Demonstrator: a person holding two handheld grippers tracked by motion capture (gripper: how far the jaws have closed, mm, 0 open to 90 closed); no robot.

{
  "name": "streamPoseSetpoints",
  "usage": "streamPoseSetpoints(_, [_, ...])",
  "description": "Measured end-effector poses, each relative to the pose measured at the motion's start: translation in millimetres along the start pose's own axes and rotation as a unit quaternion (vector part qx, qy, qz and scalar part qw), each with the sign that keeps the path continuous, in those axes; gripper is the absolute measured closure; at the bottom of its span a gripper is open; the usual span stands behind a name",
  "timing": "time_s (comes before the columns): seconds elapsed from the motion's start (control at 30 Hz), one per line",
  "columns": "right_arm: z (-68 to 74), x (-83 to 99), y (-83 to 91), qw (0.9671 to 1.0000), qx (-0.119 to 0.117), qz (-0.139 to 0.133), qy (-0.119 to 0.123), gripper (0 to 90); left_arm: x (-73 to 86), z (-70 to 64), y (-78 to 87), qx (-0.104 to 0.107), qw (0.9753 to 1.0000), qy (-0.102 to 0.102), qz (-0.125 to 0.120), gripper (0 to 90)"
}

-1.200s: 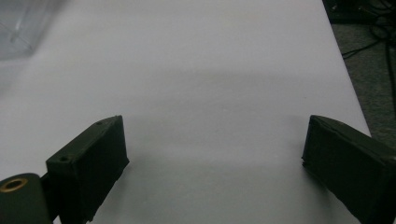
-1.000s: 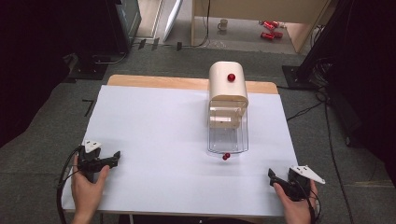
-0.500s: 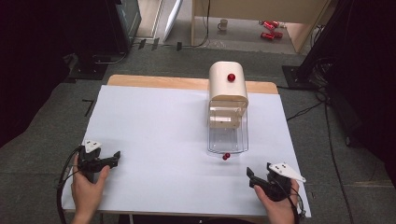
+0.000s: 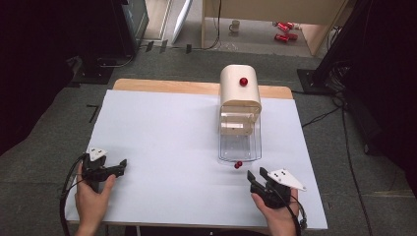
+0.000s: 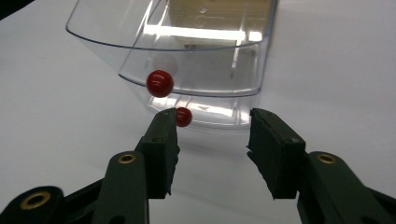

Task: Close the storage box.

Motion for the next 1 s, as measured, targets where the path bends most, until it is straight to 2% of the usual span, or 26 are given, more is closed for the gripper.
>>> streamPoseSetpoints(0.17, [9.5, -3.0, -5.0, 0.9999, -0.015, -0.001, 0.008, 59.3, 0.0, 0.0, 0.0, 0.000, 1.0000, 0.000, 0.000, 14.3])
streamPoseSetpoints(0.4, [21.1, -7.1, -14.3, 0.9998, -0.011, 0.001, 0.016, 65.6, 0.0, 0.0, -0.1, 0.000, 1.0000, 0.000, 0.000, 14.3])
streamPoseSetpoints(1.0, [27.1, -7.9, -28.7, 1.0000, -0.008, 0.002, 0.000, 69.7, 0.0, 0.0, -0.1, 0.000, 1.0000, 0.001, 0.000, 14.3])
Point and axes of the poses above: each handheld gripper's, and its own axes: y roughly backward along the jaws, x roughly out of its underside, z roughly to its left, the point moved 1 cm from there along -y, roughly forward along the jaws, and after that the axes turned 4 degrees about -x, right-handed, at the moved point
